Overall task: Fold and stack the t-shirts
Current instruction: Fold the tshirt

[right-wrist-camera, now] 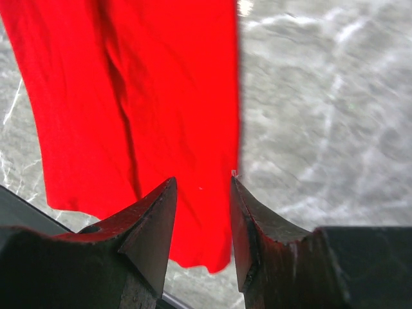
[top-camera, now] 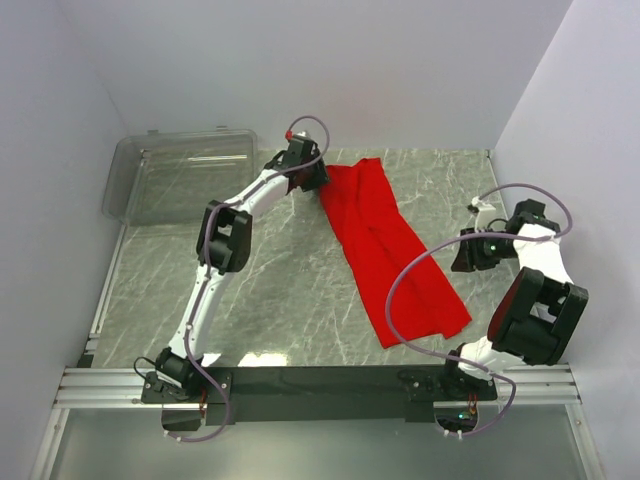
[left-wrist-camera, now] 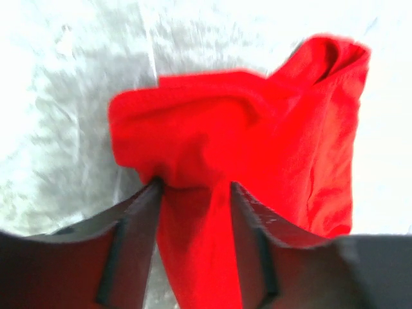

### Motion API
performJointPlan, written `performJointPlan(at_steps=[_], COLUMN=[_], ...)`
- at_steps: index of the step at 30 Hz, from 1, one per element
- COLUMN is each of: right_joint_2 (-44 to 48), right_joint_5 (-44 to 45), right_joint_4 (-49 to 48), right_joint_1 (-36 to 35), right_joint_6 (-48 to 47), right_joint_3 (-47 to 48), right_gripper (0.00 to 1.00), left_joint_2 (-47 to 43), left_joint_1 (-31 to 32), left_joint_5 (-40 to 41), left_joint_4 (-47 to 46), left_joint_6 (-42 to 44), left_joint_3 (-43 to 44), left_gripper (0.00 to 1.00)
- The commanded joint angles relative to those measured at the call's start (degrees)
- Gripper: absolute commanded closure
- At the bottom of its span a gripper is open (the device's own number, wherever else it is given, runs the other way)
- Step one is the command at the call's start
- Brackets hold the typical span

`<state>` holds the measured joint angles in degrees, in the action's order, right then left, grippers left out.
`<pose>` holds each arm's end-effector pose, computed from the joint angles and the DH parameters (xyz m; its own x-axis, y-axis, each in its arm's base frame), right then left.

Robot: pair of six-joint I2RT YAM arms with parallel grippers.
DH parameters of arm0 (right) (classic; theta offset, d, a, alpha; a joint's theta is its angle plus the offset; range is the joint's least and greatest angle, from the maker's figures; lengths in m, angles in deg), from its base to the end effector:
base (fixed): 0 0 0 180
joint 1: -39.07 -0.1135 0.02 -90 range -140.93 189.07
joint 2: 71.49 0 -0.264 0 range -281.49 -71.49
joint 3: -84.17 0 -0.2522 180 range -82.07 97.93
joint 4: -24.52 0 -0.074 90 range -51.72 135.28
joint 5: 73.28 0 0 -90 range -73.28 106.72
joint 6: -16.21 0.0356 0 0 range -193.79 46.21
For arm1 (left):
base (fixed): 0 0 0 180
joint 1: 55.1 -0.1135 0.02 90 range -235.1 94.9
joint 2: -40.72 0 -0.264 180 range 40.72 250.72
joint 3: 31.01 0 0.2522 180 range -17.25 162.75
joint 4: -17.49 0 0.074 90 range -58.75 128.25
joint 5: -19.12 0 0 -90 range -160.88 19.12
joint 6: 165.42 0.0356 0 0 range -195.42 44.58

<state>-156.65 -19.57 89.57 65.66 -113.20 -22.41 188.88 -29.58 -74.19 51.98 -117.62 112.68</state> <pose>0.2492 -0.1012 0.2253 -0.8249 -0.1594 -0.5424 -0.3674 0.8803 0.3001 0.5233 -0.2521 0.1642 -0.7365 -0.3915 -0.5517 -0.0325 0.8350 -0.5492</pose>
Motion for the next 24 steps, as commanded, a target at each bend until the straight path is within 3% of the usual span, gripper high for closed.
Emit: performJointPlan(at_steps=[1, 6, 12, 19, 24], right_joint_2=[2.9, 2.55, -0.53, -2.55, -4.48], right_joint_5=[-0.53, 1.31, 6.23, 11.06, 13.52], right_joint_4=[-2.68, -3.65, -2.86, -2.6, -2.77], right_joint_1=[-2.24, -3.91, -6.02, -7.6, -9.36], right_joint_6=[1.1, -0.83, -3.91, -3.56, -2.16], right_joint_3=[-1.12, -0.33, -1.21, -3.41, -4.02], right_gripper=[0.54, 0.54, 0.54, 0.54, 0.54], left_joint_2=[-2.51, -11.91, -29.22, -47.93, -52.97], left_joint_1=[-2.13, -3.28, -3.72, -0.39, 2.78], left_joint_5=[-1.61, -0.38, -4.23, -15.21, -19.54], left_joint_4=[-5.34, -9.04, -12.38, -16.95, -20.29], left_joint_6=[-3.95, 2.28, 9.32, 8.28, 4.94], left_joint_3=[0.43, -6.6, -23.73, -52.79, -65.75], left_gripper=[0.46, 0.35, 0.27, 0.27, 0.28])
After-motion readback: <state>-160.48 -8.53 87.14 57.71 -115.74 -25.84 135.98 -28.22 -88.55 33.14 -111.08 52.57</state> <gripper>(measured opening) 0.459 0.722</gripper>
